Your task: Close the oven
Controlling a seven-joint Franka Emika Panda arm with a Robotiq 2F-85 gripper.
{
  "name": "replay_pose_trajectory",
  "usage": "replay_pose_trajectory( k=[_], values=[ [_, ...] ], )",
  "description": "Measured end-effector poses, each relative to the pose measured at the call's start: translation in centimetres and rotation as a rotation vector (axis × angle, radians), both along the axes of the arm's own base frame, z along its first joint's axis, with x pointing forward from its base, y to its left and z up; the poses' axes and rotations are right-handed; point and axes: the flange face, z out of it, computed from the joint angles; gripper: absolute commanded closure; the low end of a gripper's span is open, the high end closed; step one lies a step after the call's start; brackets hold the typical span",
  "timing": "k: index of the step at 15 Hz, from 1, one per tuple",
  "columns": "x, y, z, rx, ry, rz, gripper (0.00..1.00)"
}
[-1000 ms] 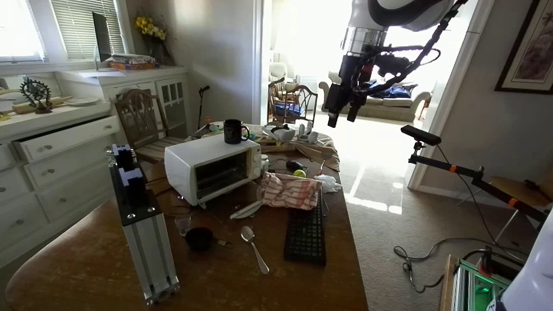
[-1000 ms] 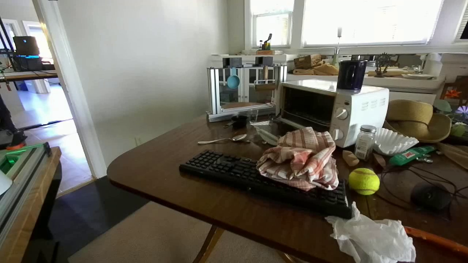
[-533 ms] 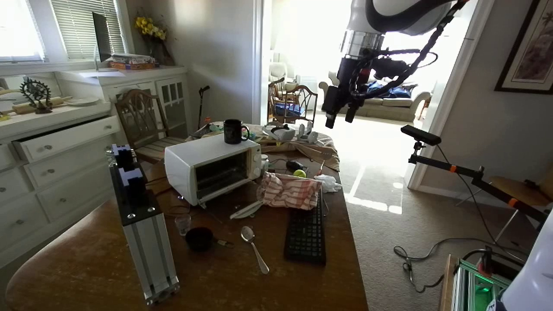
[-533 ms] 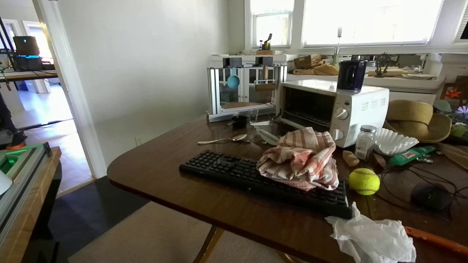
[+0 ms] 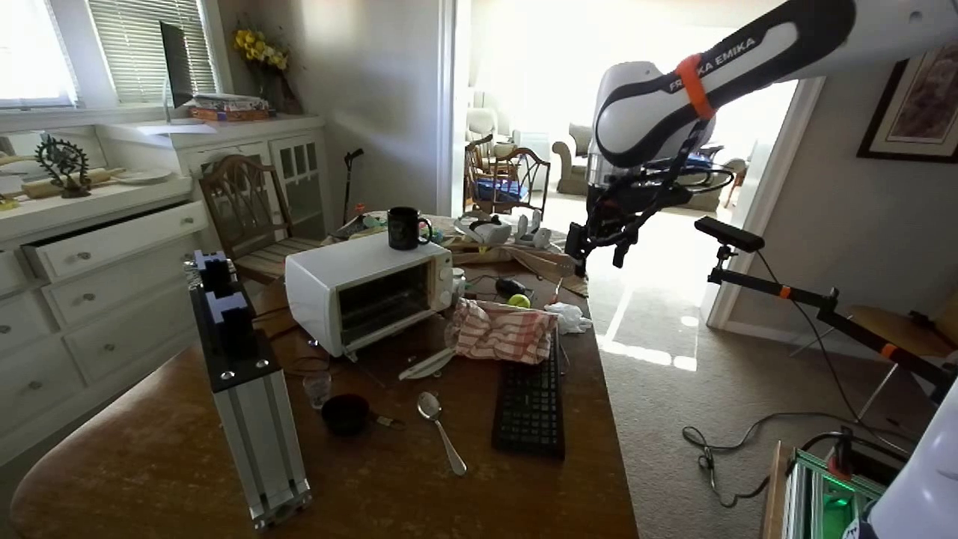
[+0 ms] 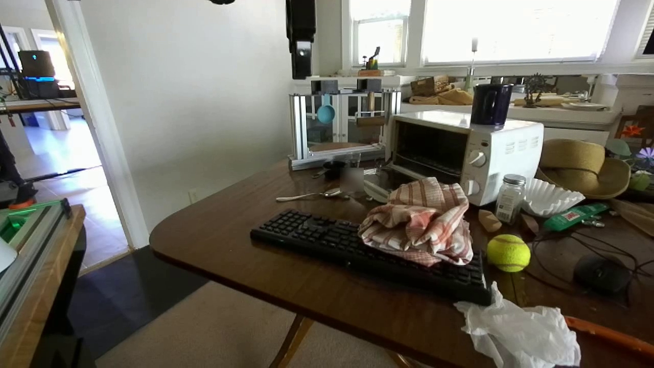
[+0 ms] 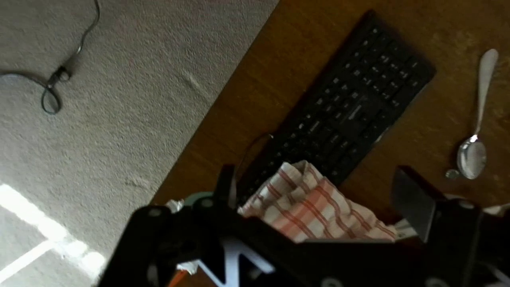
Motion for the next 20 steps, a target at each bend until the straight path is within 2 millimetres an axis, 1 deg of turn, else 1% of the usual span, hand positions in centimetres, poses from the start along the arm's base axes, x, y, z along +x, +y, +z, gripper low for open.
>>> replay_pose_trajectory(
  k=[2, 4, 6, 8, 9, 11, 17, 18, 20],
  values=[
    [0.1, -2.4, -3.5, 0.060, 0.050, -0.081, 0.00],
    [0.7, -4.0, -6.3, 0.141, 0.069, -0.158, 0.00],
    [1.8, -5.4, -8.4, 0.218, 0.064, -0.238, 0.00],
    [3.1, -6.9, -10.1, 0.202, 0.036, -0.282, 0.00],
    [3.5, -7.2, -10.8, 0.195, 0.034, -0.291, 0.00],
    [3.9, -7.4, -11.4, 0.191, 0.036, -0.297, 0.00],
    [4.2, -7.6, -11.3, 0.192, 0.030, -0.284, 0.00],
    [4.3, -7.8, -11.8, 0.214, 0.024, -0.275, 0.00],
    [4.6, -8.7, -13.5, 0.268, 0.013, -0.276, 0.00]
  ],
)
